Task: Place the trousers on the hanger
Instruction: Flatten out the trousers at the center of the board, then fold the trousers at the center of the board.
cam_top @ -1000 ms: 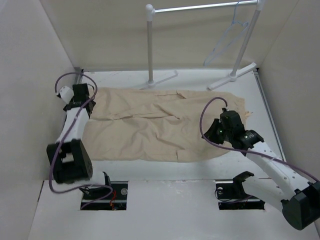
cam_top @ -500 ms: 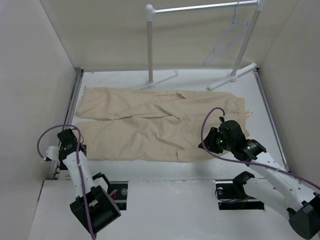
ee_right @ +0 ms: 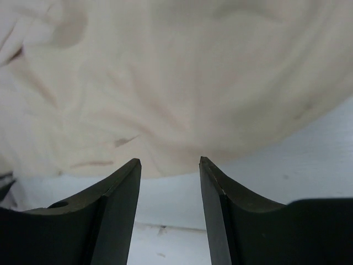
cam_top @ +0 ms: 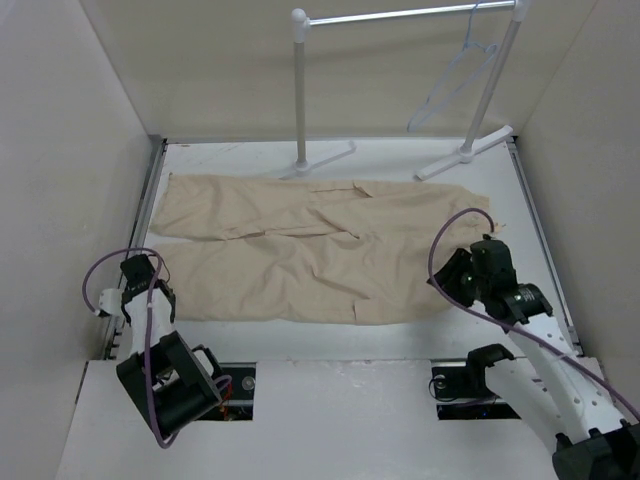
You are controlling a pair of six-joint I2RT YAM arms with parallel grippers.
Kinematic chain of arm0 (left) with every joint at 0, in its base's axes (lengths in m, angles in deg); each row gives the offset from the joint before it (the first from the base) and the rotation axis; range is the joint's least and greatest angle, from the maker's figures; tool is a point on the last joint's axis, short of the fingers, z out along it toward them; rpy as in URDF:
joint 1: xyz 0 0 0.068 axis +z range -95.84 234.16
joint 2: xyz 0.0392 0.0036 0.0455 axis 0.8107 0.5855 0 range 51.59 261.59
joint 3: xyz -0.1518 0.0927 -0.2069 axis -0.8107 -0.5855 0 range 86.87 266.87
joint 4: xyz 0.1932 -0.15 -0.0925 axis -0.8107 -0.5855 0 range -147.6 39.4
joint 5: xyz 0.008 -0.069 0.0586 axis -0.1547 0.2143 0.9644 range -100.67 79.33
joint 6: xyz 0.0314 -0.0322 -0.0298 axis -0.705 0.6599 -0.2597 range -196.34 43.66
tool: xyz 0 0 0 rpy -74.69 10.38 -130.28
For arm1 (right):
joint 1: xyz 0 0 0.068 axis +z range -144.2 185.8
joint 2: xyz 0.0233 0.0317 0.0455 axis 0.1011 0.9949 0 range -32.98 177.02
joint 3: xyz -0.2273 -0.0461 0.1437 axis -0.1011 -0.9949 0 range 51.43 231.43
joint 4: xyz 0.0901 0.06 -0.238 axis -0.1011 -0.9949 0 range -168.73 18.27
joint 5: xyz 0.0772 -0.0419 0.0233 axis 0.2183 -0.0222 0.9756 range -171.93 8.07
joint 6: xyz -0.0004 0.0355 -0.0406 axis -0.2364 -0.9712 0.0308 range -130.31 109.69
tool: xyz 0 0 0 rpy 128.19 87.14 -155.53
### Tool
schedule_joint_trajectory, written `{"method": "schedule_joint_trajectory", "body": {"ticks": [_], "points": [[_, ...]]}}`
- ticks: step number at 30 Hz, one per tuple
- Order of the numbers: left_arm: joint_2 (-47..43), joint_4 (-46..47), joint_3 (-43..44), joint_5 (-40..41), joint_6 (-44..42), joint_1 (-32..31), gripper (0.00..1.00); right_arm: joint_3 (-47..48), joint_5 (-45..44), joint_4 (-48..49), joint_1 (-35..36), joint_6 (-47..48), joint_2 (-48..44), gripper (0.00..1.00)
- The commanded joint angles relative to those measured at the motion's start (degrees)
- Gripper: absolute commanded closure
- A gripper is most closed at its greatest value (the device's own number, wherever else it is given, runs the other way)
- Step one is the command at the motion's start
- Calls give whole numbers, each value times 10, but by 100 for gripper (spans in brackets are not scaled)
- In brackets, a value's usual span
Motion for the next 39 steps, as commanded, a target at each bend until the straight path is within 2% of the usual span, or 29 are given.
{"method": "schedule_joint_trajectory", "body": {"ticks": [1, 7, 12, 18, 21, 25, 28, 33, 39], "points": [[-19, 25, -6, 22, -1, -31, 84, 39, -106, -76, -63, -5, -9, 46], [-76, -4, -15, 63, 3, -55, 95, 56, -198, -126, -151, -35, 39, 45], [-62, 6, 9, 71, 5, -81, 97, 47, -179, -31, -248, -24, 135, 48], [-45, 22, 19, 65, 10, -92, 98, 63, -184, 66, -244, -44, 246, 54], [-51, 18, 28, 69, 8, -92, 98, 63, -184, 66, -243, -60, 278, 64], [-57, 10, 43, 70, 5, -92, 100, 42, -191, 74, -246, -68, 273, 89], [-68, -2, 58, 76, 4, -87, 100, 52, -199, 69, -247, -61, 257, 97], [-63, -4, 101, 82, 3, -97, 100, 88, -200, 40, -244, -59, 223, 100], [-42, -23, 203, 96, 1, -118, 100, 165, -205, 9, -241, -64, 190, 100]]}}
